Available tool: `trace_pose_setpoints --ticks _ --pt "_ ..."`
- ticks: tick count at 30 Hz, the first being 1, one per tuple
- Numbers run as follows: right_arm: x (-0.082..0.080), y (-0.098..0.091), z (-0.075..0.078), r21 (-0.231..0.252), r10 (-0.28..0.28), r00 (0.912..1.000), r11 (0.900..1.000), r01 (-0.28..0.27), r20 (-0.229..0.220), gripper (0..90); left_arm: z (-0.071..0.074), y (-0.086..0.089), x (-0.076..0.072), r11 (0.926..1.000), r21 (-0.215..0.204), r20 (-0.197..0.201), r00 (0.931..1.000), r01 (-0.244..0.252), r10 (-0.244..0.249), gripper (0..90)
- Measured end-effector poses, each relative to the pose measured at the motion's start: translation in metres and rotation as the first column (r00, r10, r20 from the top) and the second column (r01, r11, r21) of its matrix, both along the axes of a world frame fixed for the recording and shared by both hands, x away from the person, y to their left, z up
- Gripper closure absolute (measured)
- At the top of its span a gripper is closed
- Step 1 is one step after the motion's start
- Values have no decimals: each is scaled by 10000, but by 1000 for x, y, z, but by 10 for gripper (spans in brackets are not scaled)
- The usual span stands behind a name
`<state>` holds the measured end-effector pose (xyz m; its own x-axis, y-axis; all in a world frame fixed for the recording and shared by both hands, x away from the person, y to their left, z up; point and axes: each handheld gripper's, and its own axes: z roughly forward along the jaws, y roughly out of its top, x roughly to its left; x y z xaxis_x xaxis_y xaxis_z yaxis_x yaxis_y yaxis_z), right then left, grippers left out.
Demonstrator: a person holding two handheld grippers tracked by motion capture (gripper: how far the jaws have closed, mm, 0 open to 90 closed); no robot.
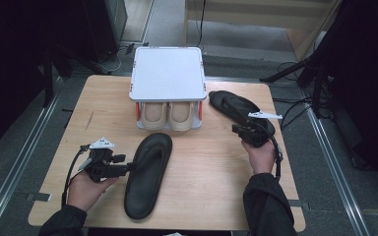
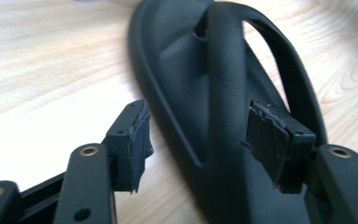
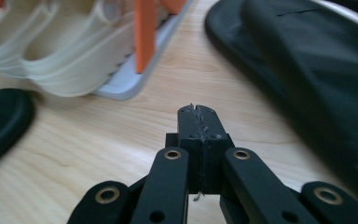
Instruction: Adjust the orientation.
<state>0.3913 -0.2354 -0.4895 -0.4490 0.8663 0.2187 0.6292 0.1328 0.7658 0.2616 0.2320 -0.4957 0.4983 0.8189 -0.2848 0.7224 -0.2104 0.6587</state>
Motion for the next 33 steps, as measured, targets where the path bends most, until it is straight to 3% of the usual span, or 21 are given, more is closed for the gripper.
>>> trace_pose_setpoints --ticks 9,11,15,20,33 --pt "19 -31 -7 -54 -1031 9946 9947 1030 -103 900 -2 10 4 9996 295 105 9999 34 -37 354" --pt "22 -35 -9 144 -1049 9942 9943 1052 -218 900 -2 12 5 9996 293 81 9999 61 -64 351" --pt "26 -39 -5 -189 -1241 9923 9921 1240 0 900 -4 14 6 9995 308 93 10000 18 -21 351" --pt "30 -46 -5 64 -1434 9896 9896 1435 -69 900 -6 18 5 9996 283 98 9999 -78 75 349" --pt "47 -54 -16 -417 -1826 9823 9826 1808 -415 894 -9 28 -1 9983 339 53 9989 -474 472 349"
